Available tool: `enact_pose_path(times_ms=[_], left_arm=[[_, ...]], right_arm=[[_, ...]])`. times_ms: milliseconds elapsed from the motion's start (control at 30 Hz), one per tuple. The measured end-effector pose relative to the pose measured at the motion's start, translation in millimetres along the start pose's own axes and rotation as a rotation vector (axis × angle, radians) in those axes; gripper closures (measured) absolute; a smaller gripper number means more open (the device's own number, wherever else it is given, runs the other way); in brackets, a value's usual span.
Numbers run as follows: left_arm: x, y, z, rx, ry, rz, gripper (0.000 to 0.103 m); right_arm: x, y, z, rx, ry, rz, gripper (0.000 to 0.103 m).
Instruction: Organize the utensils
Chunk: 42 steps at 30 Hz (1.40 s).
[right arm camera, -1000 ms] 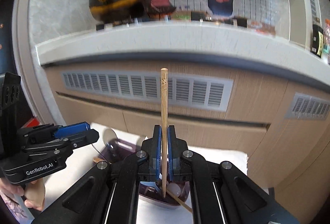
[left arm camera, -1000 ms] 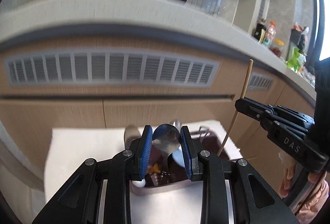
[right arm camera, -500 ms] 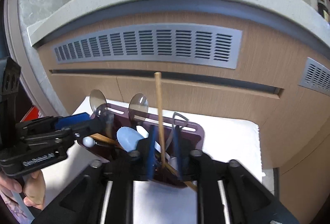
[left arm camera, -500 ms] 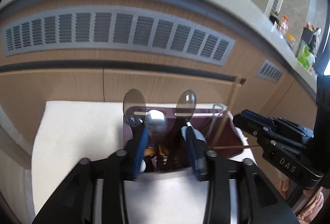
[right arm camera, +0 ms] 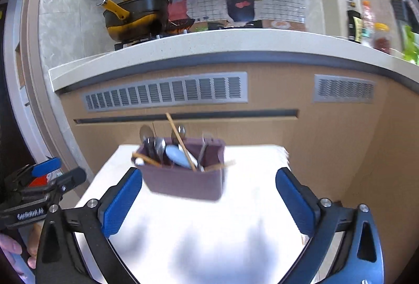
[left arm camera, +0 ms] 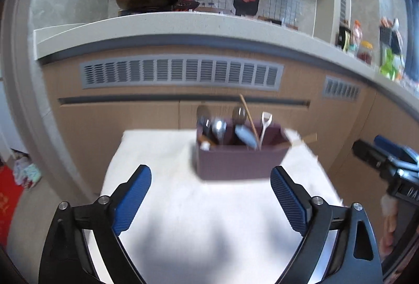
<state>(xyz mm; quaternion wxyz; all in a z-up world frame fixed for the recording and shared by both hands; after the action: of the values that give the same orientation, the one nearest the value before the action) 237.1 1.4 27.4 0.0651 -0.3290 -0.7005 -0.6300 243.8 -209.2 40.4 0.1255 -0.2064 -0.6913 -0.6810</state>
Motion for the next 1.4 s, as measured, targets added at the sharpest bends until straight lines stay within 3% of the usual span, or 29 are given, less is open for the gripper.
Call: enact_pose_path(times_ms=[167,400,733,1400], left_arm=[[32.9,-43.9,-11.4,-0.022,0.073,0.018,0.007],[62.8,-74.1,-22.3,0.024,0.084,-0.019,0.004],[70.0,-73.8,-36.7,-0.009,0.059,-0.007,0.003],[71.0,-74.4,-40.7,-0.013,0.047,0.003,0.003]], right_arm=[[29.8,-40.2,-3.9,0.036,-0.055,0.041,0.000],[66.8,-78.7,-7.4,0.004,-0.063,0.074,0.000],[81.3,-85.7,-4.5,0.071,-0.119,0.025,0.000],[84.8,-84.6,-6.7,0.076,-0.117,0.016,0.000]])
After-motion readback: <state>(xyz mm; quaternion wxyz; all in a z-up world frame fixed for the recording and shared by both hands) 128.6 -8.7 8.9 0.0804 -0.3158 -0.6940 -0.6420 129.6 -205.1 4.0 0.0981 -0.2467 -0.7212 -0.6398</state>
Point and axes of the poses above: each gripper's, at about its wrist camera, not at the fingertips, and x roughly against the way its jaws point, z to its left, y to its top, the point moved 4 cm from there along -x, roughly the way its jaws point, and after that the axes turned 15 degrees about -y, right-handed, at the moved point
